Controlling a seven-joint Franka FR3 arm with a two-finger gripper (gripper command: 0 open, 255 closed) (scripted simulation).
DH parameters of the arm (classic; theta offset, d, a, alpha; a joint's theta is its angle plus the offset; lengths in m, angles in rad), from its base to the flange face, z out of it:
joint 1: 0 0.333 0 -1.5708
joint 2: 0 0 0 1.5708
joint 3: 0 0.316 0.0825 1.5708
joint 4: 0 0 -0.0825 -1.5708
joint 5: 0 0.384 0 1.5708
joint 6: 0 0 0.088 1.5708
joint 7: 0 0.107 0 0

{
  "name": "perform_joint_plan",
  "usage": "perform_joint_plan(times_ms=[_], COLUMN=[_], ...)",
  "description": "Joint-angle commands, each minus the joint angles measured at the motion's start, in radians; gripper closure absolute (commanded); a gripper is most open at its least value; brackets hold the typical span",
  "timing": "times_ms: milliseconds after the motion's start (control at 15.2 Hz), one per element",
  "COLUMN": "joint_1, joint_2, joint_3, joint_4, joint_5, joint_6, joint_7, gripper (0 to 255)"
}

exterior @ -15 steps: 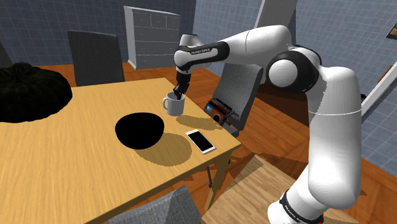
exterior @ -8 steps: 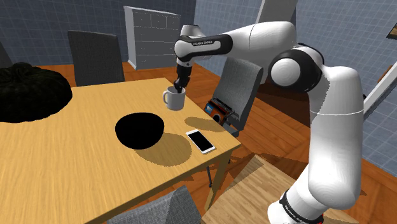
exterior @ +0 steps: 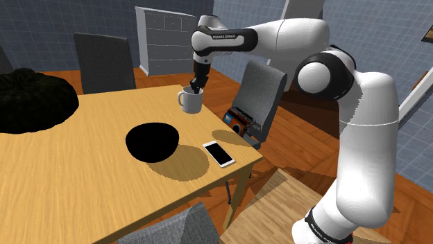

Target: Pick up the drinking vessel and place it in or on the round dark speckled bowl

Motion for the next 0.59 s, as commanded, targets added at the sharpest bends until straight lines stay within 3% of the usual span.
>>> perform_joint_plan(times_ms=[0,528], joint_1=[-0.001,-0.003], joint_2=[0.002,0.013], joint_3=[0.000,0.000], joint_4=[0.035,0.153], joint_5=[0.000,-0.001], joint_6=[-0.033,-0.140], joint_7=[0.000,0.004], gripper=[255,255])
